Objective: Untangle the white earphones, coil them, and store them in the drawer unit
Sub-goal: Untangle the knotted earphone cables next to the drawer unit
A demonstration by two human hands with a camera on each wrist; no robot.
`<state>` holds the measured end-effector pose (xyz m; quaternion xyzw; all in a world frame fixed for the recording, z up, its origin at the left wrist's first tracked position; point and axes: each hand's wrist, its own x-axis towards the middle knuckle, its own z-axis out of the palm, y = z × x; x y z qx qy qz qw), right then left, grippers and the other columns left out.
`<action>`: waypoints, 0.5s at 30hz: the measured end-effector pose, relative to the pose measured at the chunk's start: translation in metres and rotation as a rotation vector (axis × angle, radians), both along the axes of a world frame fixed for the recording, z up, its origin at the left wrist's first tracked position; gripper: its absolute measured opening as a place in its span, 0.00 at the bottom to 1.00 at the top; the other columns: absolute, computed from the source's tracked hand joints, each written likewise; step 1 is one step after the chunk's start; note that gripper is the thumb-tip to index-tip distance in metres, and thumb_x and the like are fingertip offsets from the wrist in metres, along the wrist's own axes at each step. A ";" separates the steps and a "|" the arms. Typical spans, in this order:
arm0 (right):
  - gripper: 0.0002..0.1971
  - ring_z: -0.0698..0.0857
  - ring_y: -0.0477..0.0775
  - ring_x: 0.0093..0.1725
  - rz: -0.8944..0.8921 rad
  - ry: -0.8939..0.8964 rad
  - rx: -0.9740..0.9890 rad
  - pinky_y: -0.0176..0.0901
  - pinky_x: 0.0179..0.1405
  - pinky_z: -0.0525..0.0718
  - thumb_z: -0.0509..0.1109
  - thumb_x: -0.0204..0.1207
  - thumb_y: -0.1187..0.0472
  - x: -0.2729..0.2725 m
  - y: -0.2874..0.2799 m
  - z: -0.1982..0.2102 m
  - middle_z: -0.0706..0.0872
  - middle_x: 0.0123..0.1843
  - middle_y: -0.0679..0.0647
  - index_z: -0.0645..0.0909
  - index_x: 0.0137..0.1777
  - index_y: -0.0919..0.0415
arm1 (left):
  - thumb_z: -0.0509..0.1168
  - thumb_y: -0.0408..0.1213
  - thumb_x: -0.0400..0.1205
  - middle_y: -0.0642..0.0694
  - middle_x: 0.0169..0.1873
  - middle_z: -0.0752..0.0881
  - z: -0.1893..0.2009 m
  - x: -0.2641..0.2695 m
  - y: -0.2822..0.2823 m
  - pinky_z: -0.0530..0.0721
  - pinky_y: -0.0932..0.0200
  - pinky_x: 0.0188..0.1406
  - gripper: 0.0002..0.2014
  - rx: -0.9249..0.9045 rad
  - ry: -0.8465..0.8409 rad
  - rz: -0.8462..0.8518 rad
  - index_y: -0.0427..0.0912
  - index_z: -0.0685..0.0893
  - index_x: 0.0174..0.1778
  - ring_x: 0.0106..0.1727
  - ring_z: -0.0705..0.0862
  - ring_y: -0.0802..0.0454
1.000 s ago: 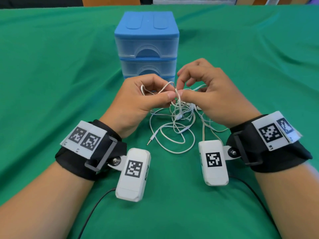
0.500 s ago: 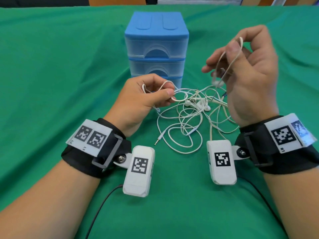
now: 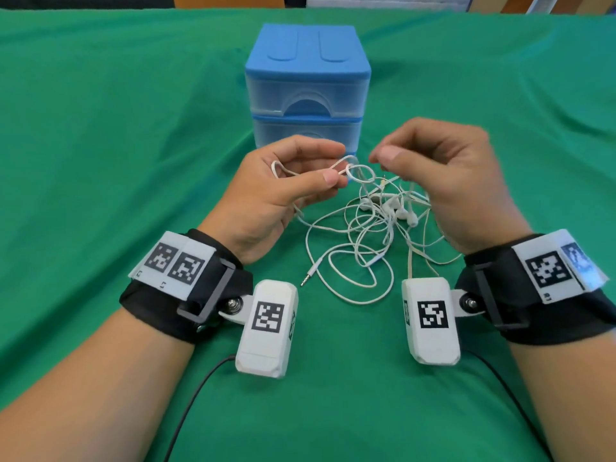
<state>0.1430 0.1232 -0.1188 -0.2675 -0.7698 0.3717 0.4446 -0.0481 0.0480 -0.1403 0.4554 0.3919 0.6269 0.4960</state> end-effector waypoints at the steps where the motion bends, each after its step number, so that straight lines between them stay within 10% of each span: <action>1: 0.04 0.80 0.52 0.38 0.032 -0.076 0.003 0.42 0.42 0.77 0.75 0.75 0.61 -0.001 -0.001 -0.002 0.88 0.40 0.59 0.89 0.47 0.60 | 0.70 0.23 0.76 0.42 0.43 0.92 0.001 0.001 -0.001 0.86 0.61 0.47 0.13 0.005 0.000 -0.015 0.35 0.86 0.56 0.45 0.90 0.51; 8: 0.05 0.78 0.45 0.36 0.061 -0.212 0.011 0.29 0.37 0.72 0.79 0.75 0.59 0.002 0.001 -0.006 0.83 0.36 0.46 0.87 0.41 0.58 | 0.69 0.20 0.79 0.43 0.40 0.92 -0.002 0.003 0.001 0.86 0.62 0.45 0.09 -0.015 0.025 0.020 0.34 0.86 0.52 0.42 0.90 0.53; 15: 0.03 0.80 0.51 0.37 -0.074 0.016 -0.028 0.44 0.42 0.79 0.77 0.75 0.64 0.008 0.008 -0.002 0.86 0.37 0.58 0.86 0.42 0.63 | 0.67 0.19 0.80 0.44 0.35 0.87 -0.003 0.001 0.004 0.81 0.67 0.36 0.09 -0.097 0.061 0.125 0.37 0.86 0.46 0.33 0.84 0.55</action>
